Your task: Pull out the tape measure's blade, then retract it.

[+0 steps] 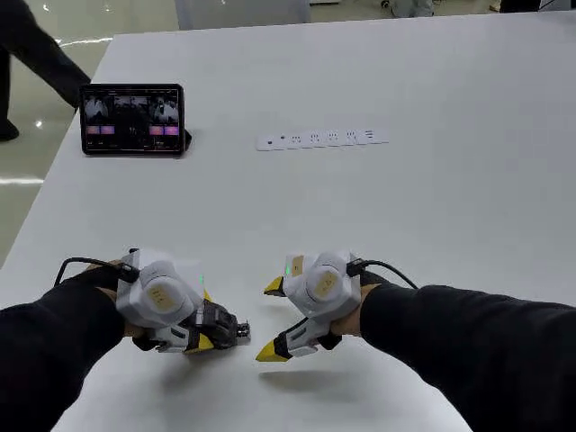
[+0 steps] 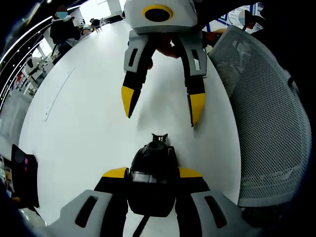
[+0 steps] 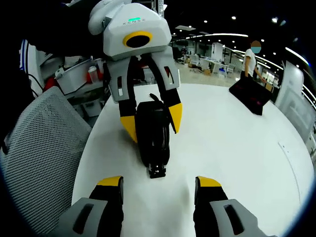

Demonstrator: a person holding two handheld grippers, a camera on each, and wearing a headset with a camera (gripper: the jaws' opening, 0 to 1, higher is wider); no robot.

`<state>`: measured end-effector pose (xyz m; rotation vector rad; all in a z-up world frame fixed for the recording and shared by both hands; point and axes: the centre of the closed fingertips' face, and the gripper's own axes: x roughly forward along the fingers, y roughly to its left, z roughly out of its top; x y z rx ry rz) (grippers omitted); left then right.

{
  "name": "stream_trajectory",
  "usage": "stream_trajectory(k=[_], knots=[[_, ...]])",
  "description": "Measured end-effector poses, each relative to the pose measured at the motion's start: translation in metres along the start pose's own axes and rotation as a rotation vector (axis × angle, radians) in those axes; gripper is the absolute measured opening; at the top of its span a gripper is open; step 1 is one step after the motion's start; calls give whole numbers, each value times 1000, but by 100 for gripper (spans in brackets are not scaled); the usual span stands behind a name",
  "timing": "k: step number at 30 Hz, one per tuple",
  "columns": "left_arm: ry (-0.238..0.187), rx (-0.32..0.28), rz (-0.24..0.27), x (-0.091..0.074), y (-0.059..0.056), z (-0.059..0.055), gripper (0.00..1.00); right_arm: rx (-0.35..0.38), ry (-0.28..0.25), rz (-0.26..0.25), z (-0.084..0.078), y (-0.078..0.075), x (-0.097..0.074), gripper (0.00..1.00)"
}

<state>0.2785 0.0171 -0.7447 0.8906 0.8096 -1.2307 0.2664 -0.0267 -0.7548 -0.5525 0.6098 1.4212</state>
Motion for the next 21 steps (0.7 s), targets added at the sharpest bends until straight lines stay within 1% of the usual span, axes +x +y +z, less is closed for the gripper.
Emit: stream_trajectory(k=[4,5,8,11,13,15,20,21], knots=[[-3,-2,-2,0,0,0,31,-23,18,13,1,3,10,42],[-3,-2,-3,0,0,0,31,-32,18,31,2,7,12,39],[-3,-2,-3,0,-1,0,31,-41,33,42,1,9,19,35],[-6,-4,-2,0,-1,-1,32,-56,51,35,-1,8,24,29],[-6,-4,-1,0,-1,-1,32,-59,61,41,-2,9,27,28],[-6,-4,0,0,-1,-1,32,-58,60,40,-1,8,28,26],[-8,-4,1,0,-1,-1,32,-76,67,27,2,4,33,15],[-8,-3,1,0,-1,-1,32,-79,73,28,2,4,34,16]])
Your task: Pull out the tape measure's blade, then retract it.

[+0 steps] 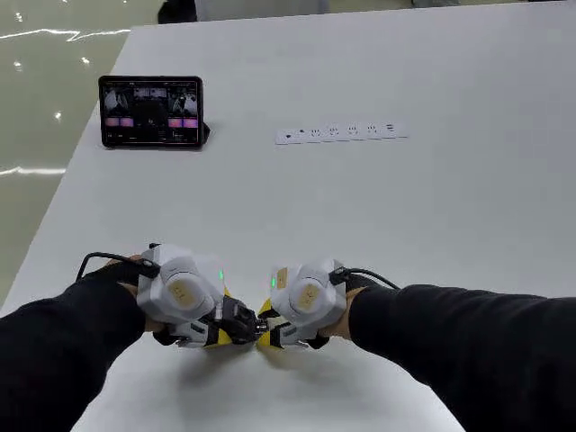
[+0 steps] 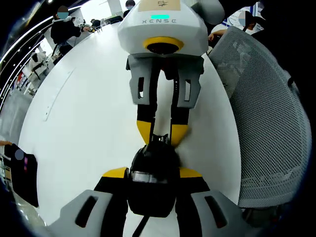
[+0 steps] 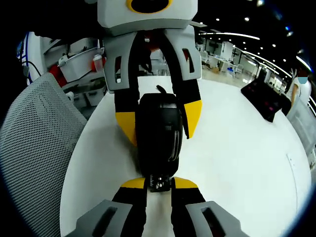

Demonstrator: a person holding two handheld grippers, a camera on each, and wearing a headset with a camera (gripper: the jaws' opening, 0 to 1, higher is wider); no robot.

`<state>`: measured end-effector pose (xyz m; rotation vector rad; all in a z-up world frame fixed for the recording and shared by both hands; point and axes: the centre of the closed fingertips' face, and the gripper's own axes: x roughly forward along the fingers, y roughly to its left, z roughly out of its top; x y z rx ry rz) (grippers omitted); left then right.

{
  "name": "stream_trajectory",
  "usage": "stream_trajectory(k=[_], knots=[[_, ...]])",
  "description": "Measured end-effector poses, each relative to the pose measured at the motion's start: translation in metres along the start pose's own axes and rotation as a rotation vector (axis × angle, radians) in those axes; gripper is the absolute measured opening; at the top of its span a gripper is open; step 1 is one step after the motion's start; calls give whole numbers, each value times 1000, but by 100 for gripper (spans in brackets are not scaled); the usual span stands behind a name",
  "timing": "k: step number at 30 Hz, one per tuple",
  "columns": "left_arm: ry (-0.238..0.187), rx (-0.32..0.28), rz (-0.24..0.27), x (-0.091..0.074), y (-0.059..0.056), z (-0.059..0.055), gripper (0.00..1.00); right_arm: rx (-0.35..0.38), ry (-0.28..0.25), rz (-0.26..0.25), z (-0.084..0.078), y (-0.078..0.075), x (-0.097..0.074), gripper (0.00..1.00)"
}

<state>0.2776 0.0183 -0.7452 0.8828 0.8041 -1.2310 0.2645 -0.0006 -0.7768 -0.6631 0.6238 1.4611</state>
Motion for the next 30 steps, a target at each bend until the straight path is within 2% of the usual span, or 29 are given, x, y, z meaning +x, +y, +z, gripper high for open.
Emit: stream_trajectory(k=[3,6,8,13,20,30], knots=[[0,-2,-1,0,0,0,32,-23,1,7,0,1,-1,15],[1,-5,-5,0,0,0,32,26,8,16,0,0,-1,14],[2,-5,-6,0,0,-1,32,-13,8,24,0,0,-1,13],[0,-3,-18,-1,0,-1,32,33,-6,25,1,-1,-6,10],[5,-1,-26,-1,0,-2,32,-19,10,19,-4,0,-8,10],[8,-16,-21,-1,1,-3,32,23,20,21,-12,-3,-14,10]])
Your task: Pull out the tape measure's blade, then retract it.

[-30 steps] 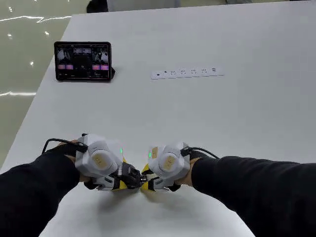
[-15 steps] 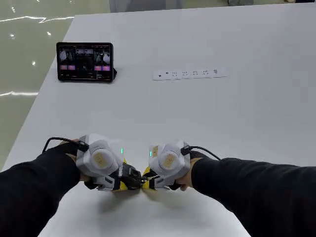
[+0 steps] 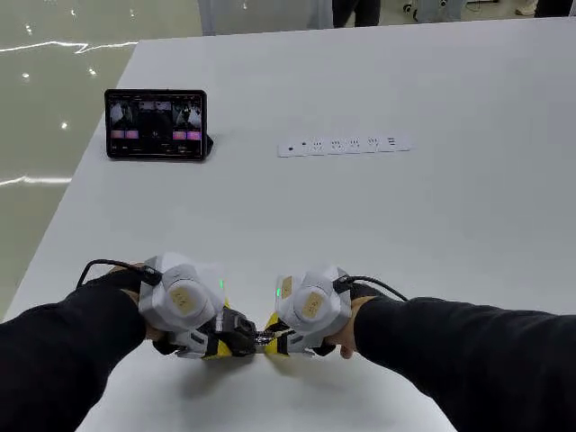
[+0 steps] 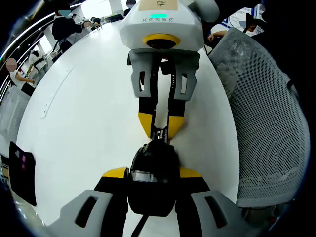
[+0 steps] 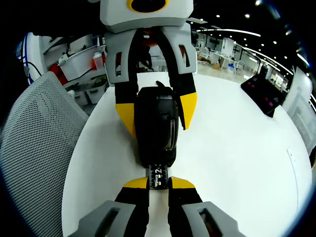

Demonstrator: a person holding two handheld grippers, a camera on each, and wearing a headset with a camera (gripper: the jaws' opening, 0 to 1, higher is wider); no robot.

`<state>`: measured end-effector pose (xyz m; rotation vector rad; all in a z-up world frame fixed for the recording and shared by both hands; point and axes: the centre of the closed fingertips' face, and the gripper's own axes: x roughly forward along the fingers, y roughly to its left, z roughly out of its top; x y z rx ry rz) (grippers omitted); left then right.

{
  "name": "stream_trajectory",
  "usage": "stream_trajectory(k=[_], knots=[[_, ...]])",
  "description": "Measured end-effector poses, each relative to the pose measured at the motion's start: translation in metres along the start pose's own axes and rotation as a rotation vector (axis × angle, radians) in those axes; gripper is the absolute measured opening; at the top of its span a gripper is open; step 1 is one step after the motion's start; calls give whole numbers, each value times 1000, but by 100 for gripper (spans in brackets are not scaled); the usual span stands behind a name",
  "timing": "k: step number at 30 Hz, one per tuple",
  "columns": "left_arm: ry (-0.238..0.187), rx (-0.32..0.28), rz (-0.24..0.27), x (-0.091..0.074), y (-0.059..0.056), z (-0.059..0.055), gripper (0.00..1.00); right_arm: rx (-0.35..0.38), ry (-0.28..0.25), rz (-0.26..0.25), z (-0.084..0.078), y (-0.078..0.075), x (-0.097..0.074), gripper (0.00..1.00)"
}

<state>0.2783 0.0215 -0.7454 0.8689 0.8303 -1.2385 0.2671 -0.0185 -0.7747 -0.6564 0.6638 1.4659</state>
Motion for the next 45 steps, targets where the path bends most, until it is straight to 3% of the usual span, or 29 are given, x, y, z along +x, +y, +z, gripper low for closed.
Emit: stream_trajectory(k=[45], knots=[[-14,-11,8,2,1,0,31,22,50,6,-18,-1,-13,11]])
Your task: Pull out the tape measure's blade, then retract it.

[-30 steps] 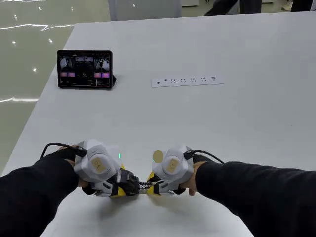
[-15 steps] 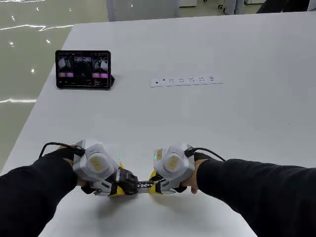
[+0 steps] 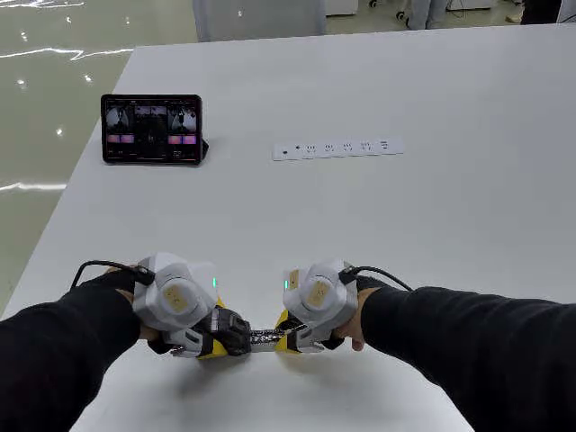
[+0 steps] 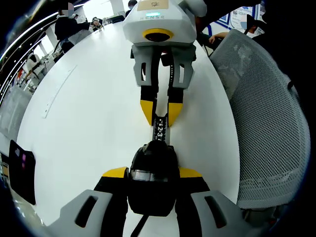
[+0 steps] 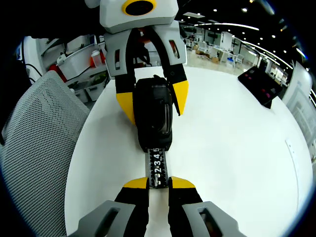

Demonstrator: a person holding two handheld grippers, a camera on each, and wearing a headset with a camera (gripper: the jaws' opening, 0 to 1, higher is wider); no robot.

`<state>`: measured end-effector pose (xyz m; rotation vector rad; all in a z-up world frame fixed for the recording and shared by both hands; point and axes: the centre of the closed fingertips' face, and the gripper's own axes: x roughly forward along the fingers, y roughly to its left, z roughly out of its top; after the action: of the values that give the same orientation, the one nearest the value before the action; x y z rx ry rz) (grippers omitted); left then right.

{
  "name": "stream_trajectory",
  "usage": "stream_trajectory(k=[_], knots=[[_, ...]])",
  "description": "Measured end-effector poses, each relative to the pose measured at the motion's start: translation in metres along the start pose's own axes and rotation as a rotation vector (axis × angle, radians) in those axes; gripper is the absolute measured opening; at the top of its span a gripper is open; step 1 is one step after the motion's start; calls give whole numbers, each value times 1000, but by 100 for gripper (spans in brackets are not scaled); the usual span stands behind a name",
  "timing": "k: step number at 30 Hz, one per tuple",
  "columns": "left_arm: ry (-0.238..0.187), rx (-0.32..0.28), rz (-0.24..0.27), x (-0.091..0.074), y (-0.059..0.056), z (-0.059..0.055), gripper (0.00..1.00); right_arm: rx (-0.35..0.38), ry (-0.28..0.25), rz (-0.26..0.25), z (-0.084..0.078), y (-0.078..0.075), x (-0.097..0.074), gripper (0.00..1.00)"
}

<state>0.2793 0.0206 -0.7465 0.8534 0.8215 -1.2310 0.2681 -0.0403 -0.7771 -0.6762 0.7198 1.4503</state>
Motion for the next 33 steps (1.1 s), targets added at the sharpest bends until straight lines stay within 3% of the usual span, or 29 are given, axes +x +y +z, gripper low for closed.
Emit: stream_trajectory(k=[33], knots=[[-11,-9,8,0,1,2,31,-2,20,-13,-15,-3,-12,11]])
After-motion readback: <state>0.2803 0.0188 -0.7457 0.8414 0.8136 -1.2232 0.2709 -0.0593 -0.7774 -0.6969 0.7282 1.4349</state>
